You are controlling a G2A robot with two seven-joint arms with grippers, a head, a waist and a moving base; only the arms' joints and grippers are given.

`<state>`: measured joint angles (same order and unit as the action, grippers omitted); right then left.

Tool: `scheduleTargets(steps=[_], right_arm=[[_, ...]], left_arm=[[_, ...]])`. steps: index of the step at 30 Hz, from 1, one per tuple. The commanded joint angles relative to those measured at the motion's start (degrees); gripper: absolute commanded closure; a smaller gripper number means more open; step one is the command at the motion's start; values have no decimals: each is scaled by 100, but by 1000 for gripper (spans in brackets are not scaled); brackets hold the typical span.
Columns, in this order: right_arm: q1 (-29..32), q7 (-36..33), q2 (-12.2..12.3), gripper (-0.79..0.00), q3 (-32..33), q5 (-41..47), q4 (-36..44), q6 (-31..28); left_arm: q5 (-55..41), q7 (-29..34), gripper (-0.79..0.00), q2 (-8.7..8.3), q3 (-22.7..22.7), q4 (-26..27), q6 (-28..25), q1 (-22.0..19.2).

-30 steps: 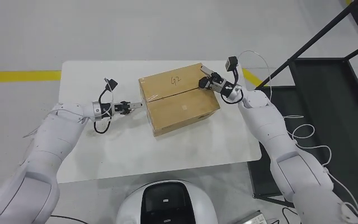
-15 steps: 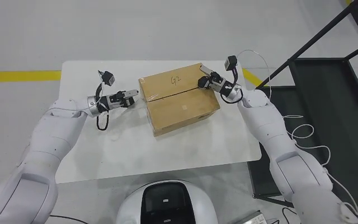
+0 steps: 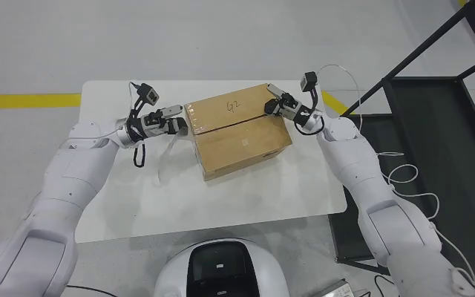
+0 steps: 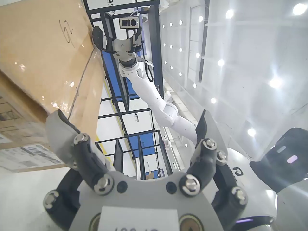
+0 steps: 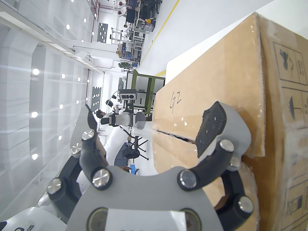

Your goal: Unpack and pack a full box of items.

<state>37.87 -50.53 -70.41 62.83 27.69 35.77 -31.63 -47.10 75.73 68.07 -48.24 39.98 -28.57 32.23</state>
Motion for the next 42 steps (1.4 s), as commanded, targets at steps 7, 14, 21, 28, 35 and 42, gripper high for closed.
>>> scheduleTargets(steps=[7, 14, 21, 28, 35, 42], right_arm=[[-10, -12, -19, -785, 39, -7, -60, 22], [-27, -7, -23, -785, 96, -11, -132, 24], [-29, 16, -35, -785, 98, -123, -152, 36], [-47, -160, -48, -785, 59, -255, -147, 37], [-83, -94, -55, -785, 68, -378, -178, -2], [-95, -52, -54, -785, 109, -423, -211, -10]], left_arm=[[-23, 47, -785, 238, 196, -103, 47, -165], [262, -97, -785, 410, 381, -349, -96, -324], [360, -280, -785, 619, 530, -745, -279, -495], [213, -328, -785, 737, 480, -925, -327, -573], [175, -325, -785, 783, 388, -937, -324, -591], [317, -311, -785, 852, 409, -953, -310, -577]])
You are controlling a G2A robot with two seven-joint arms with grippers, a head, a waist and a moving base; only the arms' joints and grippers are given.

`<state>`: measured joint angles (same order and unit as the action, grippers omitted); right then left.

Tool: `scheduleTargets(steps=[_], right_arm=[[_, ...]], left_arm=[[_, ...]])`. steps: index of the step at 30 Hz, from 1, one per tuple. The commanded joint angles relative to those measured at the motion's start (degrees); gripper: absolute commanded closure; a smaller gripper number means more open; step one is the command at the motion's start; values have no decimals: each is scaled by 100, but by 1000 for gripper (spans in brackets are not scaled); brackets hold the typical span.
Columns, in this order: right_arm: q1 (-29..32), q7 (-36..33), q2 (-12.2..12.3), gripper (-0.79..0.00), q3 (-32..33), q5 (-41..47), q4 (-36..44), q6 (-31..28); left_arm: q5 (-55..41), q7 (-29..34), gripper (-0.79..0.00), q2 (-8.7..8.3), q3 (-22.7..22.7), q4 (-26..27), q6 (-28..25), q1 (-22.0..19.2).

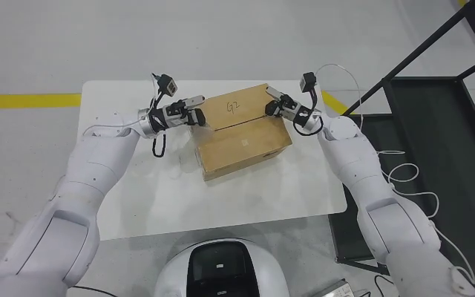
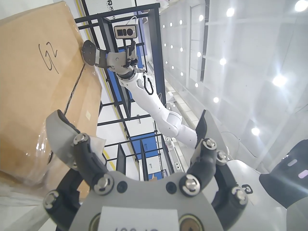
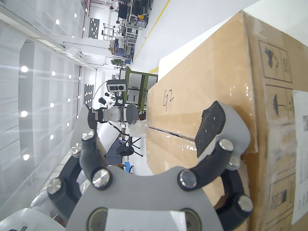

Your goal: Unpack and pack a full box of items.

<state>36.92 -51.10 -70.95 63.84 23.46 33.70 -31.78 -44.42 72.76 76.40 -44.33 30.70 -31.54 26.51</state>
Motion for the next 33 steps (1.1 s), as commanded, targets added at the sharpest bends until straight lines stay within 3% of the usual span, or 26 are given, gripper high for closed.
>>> scheduleTargets(steps=[1, 16, 25, 33], right_arm=[[2, 5, -2, -785, 12, 4, -3, 5], [12, 24, -20, -785, 68, -1, -1, 38], [25, 7, -11, -785, 142, 14, -16, 25], [55, -46, -25, -785, 156, 43, 29, 48]], left_arm=[[80, -32, -785, 37, 33, -62, -31, -9], [376, -227, -785, 478, 265, -730, -34, -307], [882, -808, -785, 738, 444, -997, 99, -517], [1015, -568, -785, 879, 456, -1102, 1, -626]])
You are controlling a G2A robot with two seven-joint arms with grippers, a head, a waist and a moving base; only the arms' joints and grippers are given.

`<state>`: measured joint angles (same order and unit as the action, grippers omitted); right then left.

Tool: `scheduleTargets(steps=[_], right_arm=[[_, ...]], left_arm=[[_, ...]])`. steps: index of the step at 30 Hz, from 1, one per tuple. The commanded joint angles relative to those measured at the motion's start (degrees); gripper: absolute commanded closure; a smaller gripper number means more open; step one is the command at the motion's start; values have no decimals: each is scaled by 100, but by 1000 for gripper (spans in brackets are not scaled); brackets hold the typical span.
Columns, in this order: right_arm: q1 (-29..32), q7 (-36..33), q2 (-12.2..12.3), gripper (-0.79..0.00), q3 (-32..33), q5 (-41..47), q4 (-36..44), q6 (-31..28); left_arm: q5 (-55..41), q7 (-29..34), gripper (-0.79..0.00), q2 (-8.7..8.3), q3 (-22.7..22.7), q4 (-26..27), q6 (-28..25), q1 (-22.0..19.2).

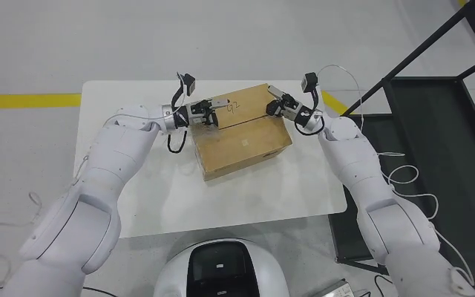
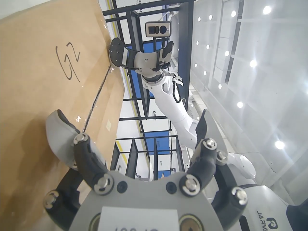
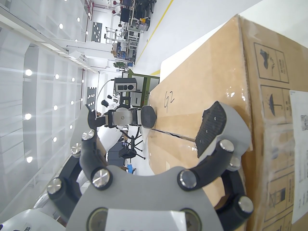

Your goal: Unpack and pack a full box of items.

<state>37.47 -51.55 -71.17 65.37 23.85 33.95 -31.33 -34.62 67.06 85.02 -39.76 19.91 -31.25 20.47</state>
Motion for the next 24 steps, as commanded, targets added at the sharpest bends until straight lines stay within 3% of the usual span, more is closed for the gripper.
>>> scheduleTargets(steps=[1, 7, 13, 19, 24], right_arm=[[1, -4, -4, -785, 7, 10, 12, -1], [2, 2, -4, -785, 36, 7, 1, -22], [4, -25, -3, -785, 67, 7, 2, -47], [1, -71, -8, -785, 77, 4, 9, -61], [-8, -84, -15, -785, 89, 20, 6, -66]], left_arm=[[64, -17, -785, 33, 1, -35, -44, -40], [247, -168, -785, 145, 35, -47, -101, -118], [503, -838, -785, 235, 32, -284, -293, -169], [488, -1247, -785, 150, -179, -581, -614, -315], [237, -1168, -785, -18, -475, -720, -855, -424]])
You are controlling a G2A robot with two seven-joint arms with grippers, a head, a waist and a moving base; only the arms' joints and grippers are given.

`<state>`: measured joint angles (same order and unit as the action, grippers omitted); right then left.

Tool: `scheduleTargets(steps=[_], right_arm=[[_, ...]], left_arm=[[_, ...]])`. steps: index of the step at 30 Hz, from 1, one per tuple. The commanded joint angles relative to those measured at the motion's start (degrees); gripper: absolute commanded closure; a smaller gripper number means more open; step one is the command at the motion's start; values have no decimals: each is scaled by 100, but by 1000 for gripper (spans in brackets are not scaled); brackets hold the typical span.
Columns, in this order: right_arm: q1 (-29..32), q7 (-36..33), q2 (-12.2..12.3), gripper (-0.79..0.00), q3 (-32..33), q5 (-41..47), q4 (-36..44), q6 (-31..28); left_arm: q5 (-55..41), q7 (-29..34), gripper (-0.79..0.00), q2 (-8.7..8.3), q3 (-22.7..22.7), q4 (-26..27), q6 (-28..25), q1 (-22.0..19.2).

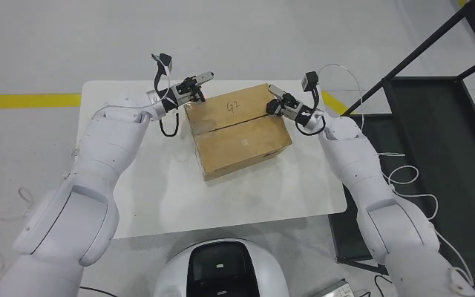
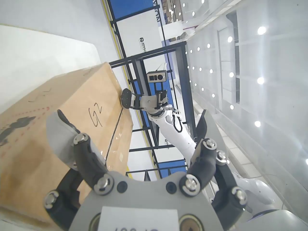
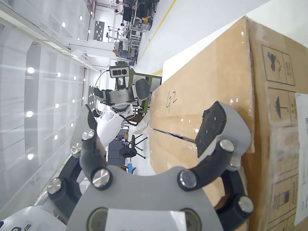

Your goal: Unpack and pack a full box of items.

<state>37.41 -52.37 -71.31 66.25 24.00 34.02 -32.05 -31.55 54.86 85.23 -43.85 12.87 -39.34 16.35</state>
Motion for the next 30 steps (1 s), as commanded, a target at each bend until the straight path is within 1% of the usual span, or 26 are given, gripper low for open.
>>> scheduleTargets(steps=[1, 4, 5, 6, 7, 9, 15, 18, 24, 27, 30], right_arm=[[-8, -4, -3, -785, 4, 4, 4, 1], [-22, -56, -5, -785, 25, 58, -18, 42], [-29, -81, -4, -785, 39, 93, -28, 58], [-43, -139, 0, -785, 67, 151, -57, 85], [-49, -177, 2, -785, 82, 188, -69, 102], [-75, -271, 13, -785, 117, 229, -107, 120], [-90, -327, 24, -785, 113, 125, -147, 150], [-88, -314, 21, -785, 108, 101, -164, 174], [-99, -311, 22, -785, 116, 68, -194, 190], [-102, -310, 22, -785, 121, 56, -196, 191], [-100, -289, 21, -785, 124, 42, -199, 196]], left_arm=[[-153, 154, -785, -81, -137, -19, -87, -17], [-524, 779, -785, -236, -394, -7, -43, 59], [-590, 924, -785, -264, -439, 18, -20, 90], [-650, 1114, -785, -321, -498, 131, 105, 160], [-641, 1175, -785, -351, -513, 206, 166, 203], [-617, 1370, -785, -463, -572, 536, 361, 391], [-657, 1686, -785, -742, -821, 1345, 677, 829], [-490, 1761, -785, -862, -900, 1617, 752, 990], [-340, 1790, -785, -1046, -1119, 2014, 781, 1213], [-325, 2014, -785, -1130, -1206, 2314, 1005, 1342], [-191, 2132, -785, -1169, -1187, 2536, 1123, 1460]])
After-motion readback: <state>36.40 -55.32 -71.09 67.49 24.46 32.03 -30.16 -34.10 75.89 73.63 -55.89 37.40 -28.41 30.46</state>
